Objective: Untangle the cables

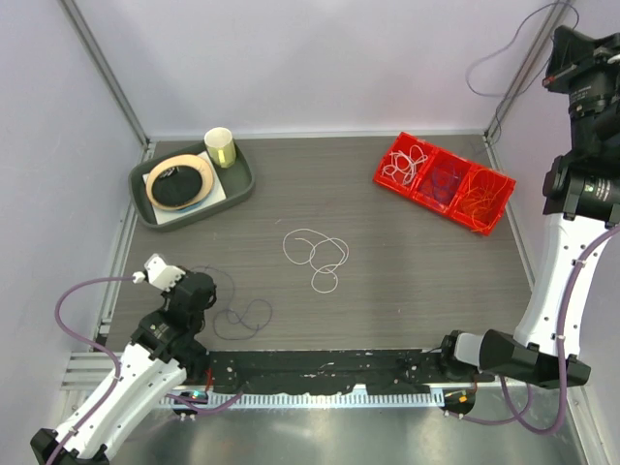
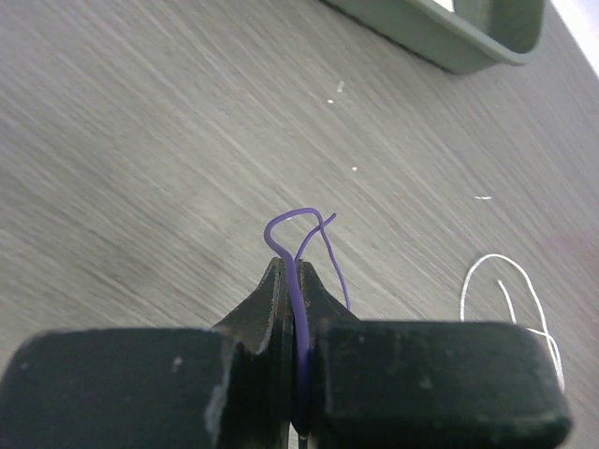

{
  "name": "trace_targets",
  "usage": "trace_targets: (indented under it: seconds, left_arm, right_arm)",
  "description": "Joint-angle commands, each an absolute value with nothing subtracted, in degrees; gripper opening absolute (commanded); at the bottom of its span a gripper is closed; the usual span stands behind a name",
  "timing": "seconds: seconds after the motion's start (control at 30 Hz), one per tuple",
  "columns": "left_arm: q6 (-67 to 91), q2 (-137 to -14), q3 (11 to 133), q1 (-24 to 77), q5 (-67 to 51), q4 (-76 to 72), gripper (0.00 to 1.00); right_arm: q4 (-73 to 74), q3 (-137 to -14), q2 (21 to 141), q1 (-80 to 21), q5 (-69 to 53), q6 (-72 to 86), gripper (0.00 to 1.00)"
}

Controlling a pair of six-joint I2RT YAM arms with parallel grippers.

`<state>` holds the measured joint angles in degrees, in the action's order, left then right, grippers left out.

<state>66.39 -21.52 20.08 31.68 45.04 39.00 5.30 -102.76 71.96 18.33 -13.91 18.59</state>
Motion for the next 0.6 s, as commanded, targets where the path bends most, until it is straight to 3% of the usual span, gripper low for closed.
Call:
trace_targets:
  seconds: [0.0, 0.57]
  left_arm:
    - [60.2, -21.8, 20.7, 31.3, 42.5, 29.6, 0.0]
    - [50.9, -33.4, 19.9, 31.3, 33.7, 16.6, 0.09]
  right_arm:
    - [-5.5, -105.3, 74.7, 18.4, -16.2, 27.8, 0.01]
    - [-21.3, -104.3, 89.3, 16.9, -17.4, 30.2, 0.01]
